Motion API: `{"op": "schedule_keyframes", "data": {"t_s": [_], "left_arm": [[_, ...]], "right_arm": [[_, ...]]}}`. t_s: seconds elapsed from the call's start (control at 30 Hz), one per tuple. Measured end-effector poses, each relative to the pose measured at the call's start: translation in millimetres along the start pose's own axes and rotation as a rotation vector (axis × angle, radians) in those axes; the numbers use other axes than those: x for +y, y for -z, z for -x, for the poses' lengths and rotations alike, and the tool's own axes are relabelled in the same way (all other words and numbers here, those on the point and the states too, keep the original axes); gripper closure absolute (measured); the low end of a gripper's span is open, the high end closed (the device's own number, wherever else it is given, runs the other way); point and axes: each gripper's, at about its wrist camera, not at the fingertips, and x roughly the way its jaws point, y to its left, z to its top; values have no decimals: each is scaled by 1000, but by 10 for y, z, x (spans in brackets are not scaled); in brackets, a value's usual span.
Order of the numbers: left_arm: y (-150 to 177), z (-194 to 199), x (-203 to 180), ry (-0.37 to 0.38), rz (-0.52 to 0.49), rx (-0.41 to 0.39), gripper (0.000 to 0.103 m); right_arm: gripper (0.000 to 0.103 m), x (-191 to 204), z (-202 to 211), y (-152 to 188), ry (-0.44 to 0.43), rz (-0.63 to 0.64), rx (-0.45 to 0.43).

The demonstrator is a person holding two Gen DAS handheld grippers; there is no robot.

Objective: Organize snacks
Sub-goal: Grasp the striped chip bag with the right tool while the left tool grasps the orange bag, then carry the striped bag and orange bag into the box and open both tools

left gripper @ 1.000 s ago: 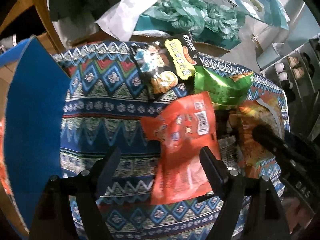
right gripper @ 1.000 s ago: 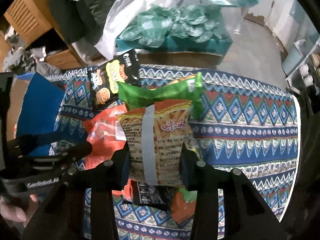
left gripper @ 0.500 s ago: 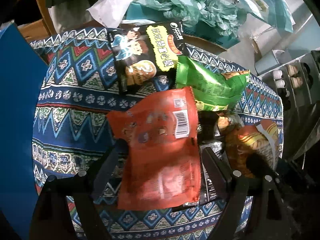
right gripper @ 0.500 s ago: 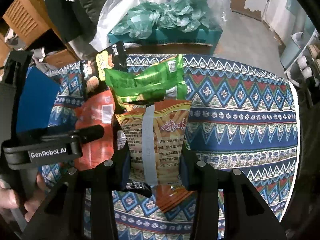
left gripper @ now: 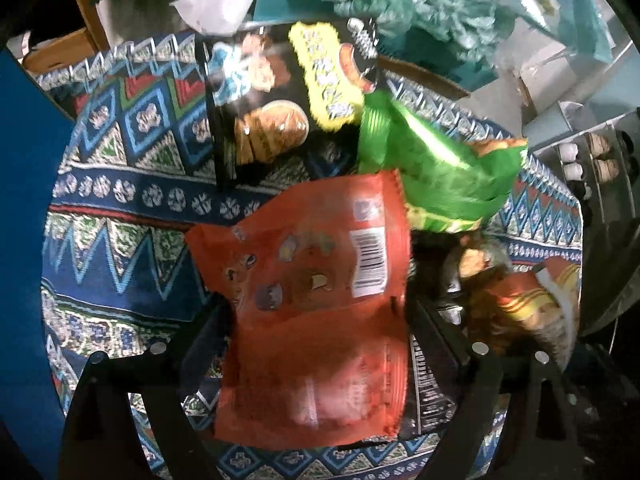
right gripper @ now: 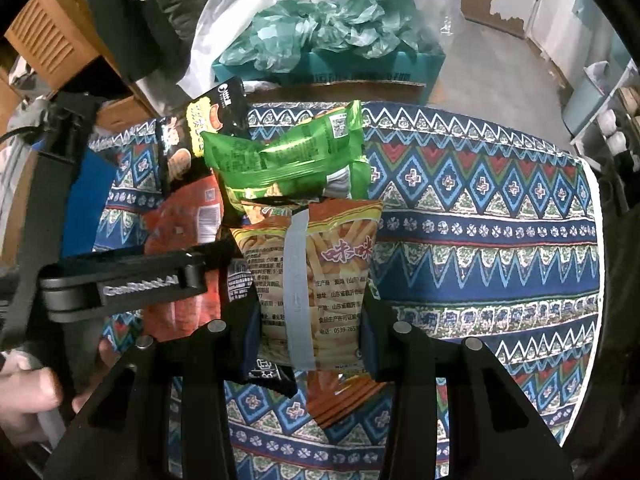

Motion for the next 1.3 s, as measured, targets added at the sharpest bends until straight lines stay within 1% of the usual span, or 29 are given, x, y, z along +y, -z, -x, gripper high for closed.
{"op": "schedule_keyframes", "data": {"t_s": [0.1, 0.17, 0.2, 0.27, 0.37, 0.4, 0.77, 0.9, 1.13, 1.3], "left_arm": [[23, -1, -31, -1, -34, -12, 10], [44, 21, -42, -10, -61, -32, 28], [51, 27, -49, -19, -73, -38, 33], [62, 38, -34, -18, -91, -38, 46], [73, 74, 29, 2, -94, -37, 51], [86, 110, 52, 6, -95, -40, 54], [281, 415, 162, -23, -164, -85, 55], [366, 600, 186, -38, -193, -120, 56], [485, 947, 280, -44, -210, -175, 55], [537, 1186, 338, -54, -218, -214, 55]], "right_arm": [[64, 4, -9, -2, 2, 3, 1], [64, 3, -8, -1, 3, 4, 1], [64, 1, -5, 0, 2, 3, 1], [64, 10, -7, 0, 5, 5, -3], [65, 32, 9, 3, 7, 8, -13], [65, 43, 15, 4, 6, 10, -13], [65, 231, 160, 67, 5, 29, -34], [65, 325, 236, 89, 10, 43, -44], [65, 510, 360, 88, 22, 70, -60], [65, 652, 461, 85, 8, 89, -75]]}}
